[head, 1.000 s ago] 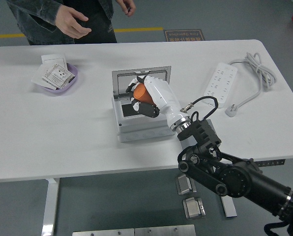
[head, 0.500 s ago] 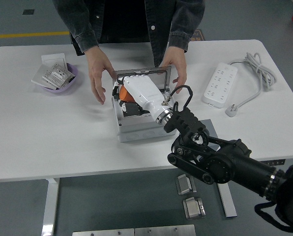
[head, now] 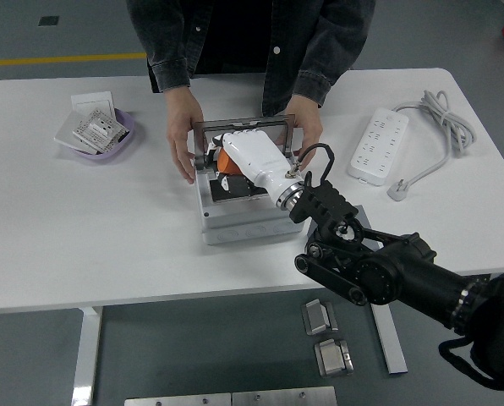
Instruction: Pick up the cylinder from the cube,place it in the box,flap close box
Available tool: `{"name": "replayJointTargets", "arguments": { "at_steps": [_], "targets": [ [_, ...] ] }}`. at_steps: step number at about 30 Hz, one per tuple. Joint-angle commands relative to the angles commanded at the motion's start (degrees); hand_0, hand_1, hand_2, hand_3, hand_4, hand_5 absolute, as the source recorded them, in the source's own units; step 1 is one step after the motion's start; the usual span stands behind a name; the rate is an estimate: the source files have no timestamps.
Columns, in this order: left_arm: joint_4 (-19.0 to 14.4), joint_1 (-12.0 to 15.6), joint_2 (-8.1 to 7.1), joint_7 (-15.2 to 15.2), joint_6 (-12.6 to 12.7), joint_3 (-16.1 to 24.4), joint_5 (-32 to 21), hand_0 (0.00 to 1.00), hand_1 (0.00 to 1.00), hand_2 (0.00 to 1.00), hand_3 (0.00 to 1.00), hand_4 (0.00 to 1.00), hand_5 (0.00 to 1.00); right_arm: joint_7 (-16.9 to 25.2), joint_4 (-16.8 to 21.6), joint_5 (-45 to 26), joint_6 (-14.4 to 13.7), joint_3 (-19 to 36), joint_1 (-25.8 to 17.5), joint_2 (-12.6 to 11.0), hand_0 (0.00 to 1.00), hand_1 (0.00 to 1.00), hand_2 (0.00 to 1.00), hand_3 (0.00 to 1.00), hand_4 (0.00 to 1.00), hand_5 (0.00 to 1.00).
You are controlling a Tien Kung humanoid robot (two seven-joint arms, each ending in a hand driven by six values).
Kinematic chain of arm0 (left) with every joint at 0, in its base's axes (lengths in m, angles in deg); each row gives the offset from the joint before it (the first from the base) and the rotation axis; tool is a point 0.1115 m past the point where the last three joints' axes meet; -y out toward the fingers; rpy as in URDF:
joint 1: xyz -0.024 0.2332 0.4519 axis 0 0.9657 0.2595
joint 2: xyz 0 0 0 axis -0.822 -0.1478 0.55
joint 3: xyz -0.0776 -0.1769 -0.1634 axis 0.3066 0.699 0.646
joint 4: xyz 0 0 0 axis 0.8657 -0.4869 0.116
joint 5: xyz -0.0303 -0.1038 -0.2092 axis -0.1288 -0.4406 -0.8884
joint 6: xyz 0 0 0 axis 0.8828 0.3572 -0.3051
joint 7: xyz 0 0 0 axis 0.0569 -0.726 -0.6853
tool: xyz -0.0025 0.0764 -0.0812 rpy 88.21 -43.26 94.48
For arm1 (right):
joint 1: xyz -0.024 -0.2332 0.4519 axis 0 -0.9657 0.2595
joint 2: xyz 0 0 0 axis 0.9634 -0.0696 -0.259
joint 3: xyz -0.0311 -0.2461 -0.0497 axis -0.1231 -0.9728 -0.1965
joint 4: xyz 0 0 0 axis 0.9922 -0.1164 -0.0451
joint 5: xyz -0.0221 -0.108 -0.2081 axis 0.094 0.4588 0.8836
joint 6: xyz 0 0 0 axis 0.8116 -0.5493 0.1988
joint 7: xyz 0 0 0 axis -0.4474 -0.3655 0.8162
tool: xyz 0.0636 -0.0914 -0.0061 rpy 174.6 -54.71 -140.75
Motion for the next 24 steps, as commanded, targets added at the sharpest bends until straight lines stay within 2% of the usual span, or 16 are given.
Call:
{"name": "replayJointTargets", "arguments": {
  "at_steps": [6,7,12,13,18,19,24],
  "targets": [
    [0.00,-0.25,0.08,0.23,-0.06,-0.43,-0.22,0.649,0.645,0.536,0.661,0.693,0.335,0.55,-0.65,1.30,2.14,1.02,0.12,-0.16,0.023,0.154,0.386,0.285,0.002,0.002],
    [0.00,-0.26,0.11,0.25,-0.07,-0.46,-0.23,0.649,0.645,0.536,0.661,0.693,0.335,0.48,-0.67,1.52,2.35,1.05,0.13,-0.23,0.050,0.189,0.397,0.351,0.060,0.002],
    [0.00,-0.19,0.20,0.16,-0.09,-0.28,0.03,0.649,0.645,0.536,0.661,0.693,0.335,0.09,-0.93,2.64,3.00,0.91,-0.05,-0.46,0.050,0.189,0.397,0.351,0.060,0.002],
    [0.00,-0.16,0.20,0.12,-0.09,-0.18,0.13,0.649,0.645,0.536,0.661,0.694,0.336,0.07,-1.05,2.77,3.05,0.85,-0.10,-0.50,0.175,0.299,0.510,0.521,0.529,0.077],
    [0.00,-0.11,0.17,0.03,-0.07,0.05,0.38,0.649,0.645,0.536,0.661,0.694,0.336,0.30,-1.86,3.41,2.92,0.80,-0.21,-0.60,0.175,0.299,0.510,0.521,0.529,0.077],
    [0.00,-0.13,0.18,0.04,-0.08,0.02,0.38,0.649,0.645,0.535,0.661,0.694,0.336,0.21,-2.01,4.11,2.76,0.87,-0.21,-0.62,0.428,0.472,0.611,0.580,0.778,0.049],
    [0.00,-0.29,0.29,0.21,-0.13,-0.33,0.12,0.649,0.645,0.535,0.661,0.694,0.336,-1.41,-2.06,9.84,2.12,1.46,-0.07,-0.77,0.428,0.472,0.611,0.580,0.778,0.049]
  ]
}}
